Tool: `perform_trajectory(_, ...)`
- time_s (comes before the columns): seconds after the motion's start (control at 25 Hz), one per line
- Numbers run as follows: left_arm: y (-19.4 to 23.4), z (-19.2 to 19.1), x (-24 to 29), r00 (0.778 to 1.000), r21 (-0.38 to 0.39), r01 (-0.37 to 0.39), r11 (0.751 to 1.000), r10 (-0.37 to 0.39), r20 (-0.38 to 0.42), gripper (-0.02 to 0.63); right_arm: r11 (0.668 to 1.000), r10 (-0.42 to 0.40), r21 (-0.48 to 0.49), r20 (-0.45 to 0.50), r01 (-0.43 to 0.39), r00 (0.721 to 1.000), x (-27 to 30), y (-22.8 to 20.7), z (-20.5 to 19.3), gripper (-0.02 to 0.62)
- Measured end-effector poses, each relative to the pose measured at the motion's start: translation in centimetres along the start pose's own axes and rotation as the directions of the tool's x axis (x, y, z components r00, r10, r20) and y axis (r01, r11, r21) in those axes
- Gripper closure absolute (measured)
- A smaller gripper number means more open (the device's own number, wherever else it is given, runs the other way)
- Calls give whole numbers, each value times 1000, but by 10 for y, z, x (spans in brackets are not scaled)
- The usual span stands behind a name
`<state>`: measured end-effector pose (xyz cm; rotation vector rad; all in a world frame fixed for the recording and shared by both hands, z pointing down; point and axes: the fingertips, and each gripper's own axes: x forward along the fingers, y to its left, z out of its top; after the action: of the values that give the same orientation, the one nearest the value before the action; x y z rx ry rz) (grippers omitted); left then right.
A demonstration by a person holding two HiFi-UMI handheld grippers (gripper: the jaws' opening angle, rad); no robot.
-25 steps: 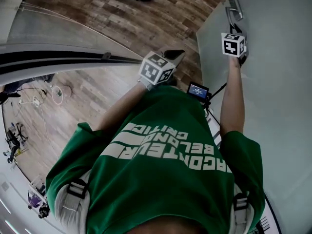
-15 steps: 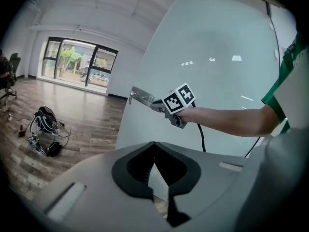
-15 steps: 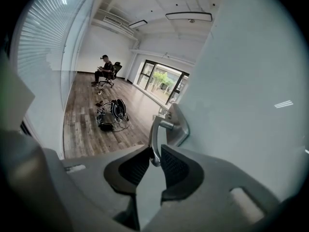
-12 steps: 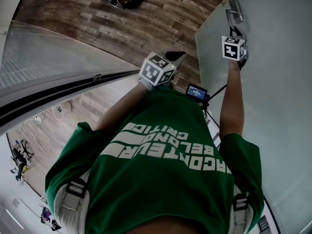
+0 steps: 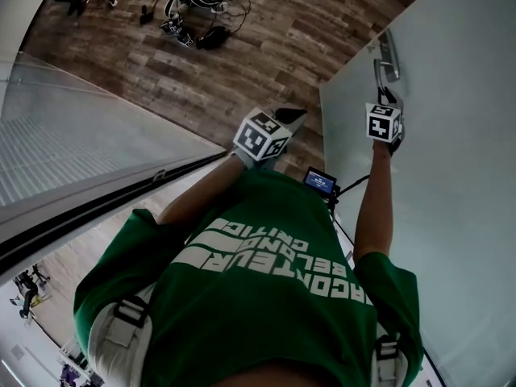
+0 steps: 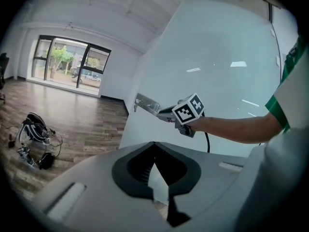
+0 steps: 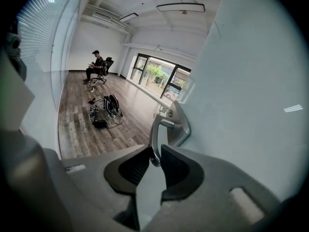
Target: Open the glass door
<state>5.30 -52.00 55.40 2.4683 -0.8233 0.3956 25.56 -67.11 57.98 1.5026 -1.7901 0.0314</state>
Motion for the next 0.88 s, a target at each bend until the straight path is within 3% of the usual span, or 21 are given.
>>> perform_trajectory(0.32,29,49,22,999,-3,22,1000,-22,32,591,999,-29,-19,-53,28,998,16,-32,-1,535)
perform_trajectory(0.88,50,89,54,991,18,115,993,-116,61,591,995,-91,28,-115,95,989,30,-78,-29,532)
